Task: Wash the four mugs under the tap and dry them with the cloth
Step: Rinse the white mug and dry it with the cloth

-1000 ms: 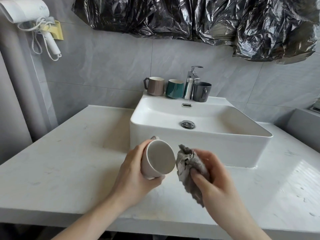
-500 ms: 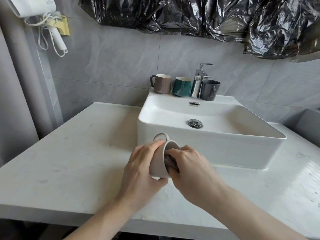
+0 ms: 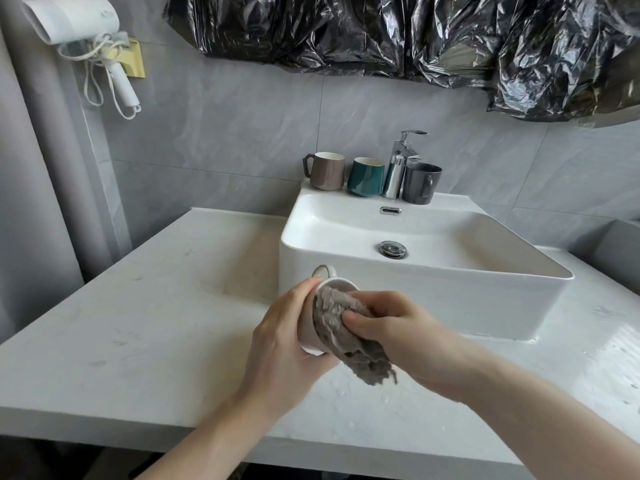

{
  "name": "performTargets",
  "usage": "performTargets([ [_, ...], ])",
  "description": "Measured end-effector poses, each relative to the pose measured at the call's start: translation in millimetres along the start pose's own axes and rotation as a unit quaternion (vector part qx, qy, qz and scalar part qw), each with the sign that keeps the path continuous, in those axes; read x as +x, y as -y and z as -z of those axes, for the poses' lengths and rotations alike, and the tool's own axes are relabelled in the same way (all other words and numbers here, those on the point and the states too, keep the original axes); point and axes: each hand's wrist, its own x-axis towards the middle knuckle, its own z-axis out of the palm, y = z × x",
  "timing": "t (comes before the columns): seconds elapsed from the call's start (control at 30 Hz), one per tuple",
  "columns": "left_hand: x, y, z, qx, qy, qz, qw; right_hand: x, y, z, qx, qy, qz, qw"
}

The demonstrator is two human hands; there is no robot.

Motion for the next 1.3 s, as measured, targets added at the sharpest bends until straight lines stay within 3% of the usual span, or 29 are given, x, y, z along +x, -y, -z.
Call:
performTargets([
  [0.07,-0.8,-2.5,0.8,-0.017,0.001,0.032,0.999,0.1,-5.7,-9.0,0.030,-0.038,0.027,0.998],
  [0.23,-4.5,3.7,-3.9,0.015,0.005,0.021,1.000,22.4,-11.8,-20.4,-0.200,-0.107,0.062,0.972],
  [0.37,-3.5,3.8,-4.1,0.017,-0.005,0.006,1.000,34.7,-8.0,-24.1,-0.348,-0.071,0.052,0.933],
  [0.5,-4.0,1.5,-3.2,0.012,-0.008,0.006,1.000,28.1,-1.3,-18.1,-0.377,-0.021,0.081,0.922],
  [0.67,0.3,0.4,-1.8,0.000,-0.004,0.010,1.000,-0.1,-10.4,-3.1,-0.402,-0.017,0.157,0.902],
  [0.9,-3.7,5.8,-7.4,0.036,0.021,-0.014,0.999,12.6,-28.1,5.0,-0.517,-0.146,0.171,0.826],
  [1.07,-5.2,7.2,-7.3,0.025,0.009,-0.018,0.999,35.1,-12.1,-24.9,-0.510,-0.128,0.065,0.848],
  [1.17,-2.1,6.0,-3.1,0.018,0.002,-0.003,1.000,41.7,-7.4,-23.2,-0.411,-0.071,0.062,0.907],
  [1.3,-0.3,1.0,-1.9,-0.004,-0.006,0.026,1.000,31.2,0.9,-17.5,-0.400,-0.001,0.103,0.911],
])
